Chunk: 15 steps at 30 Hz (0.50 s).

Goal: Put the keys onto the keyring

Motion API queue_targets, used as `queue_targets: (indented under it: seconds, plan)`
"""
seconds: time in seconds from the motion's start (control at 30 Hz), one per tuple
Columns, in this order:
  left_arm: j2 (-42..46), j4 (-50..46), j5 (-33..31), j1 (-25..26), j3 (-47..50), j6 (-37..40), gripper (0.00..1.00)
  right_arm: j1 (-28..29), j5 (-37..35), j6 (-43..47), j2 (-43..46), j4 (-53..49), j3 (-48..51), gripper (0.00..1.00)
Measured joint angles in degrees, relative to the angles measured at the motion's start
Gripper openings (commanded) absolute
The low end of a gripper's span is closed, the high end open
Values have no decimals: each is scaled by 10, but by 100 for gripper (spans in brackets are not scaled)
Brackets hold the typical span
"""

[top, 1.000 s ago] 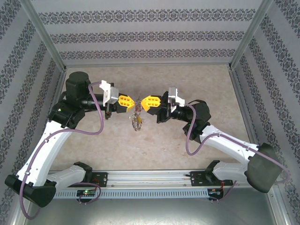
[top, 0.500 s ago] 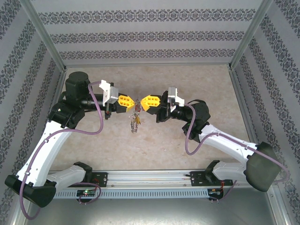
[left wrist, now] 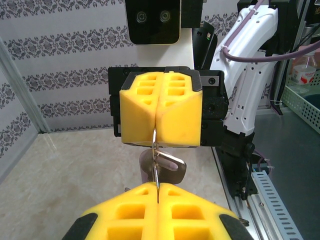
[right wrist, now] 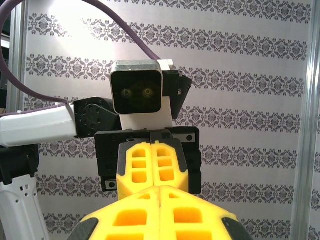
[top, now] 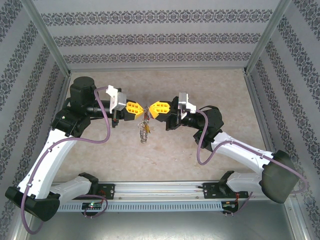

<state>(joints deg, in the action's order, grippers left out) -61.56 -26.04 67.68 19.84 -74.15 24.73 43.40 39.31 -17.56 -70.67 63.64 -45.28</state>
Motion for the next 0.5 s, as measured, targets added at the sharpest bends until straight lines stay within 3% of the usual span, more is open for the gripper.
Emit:
queue_targets:
  seconds: [0.5]
  plan:
    - [2,12,10,-8,7,-14,0,0,2,13,-7,-1,-3,0]
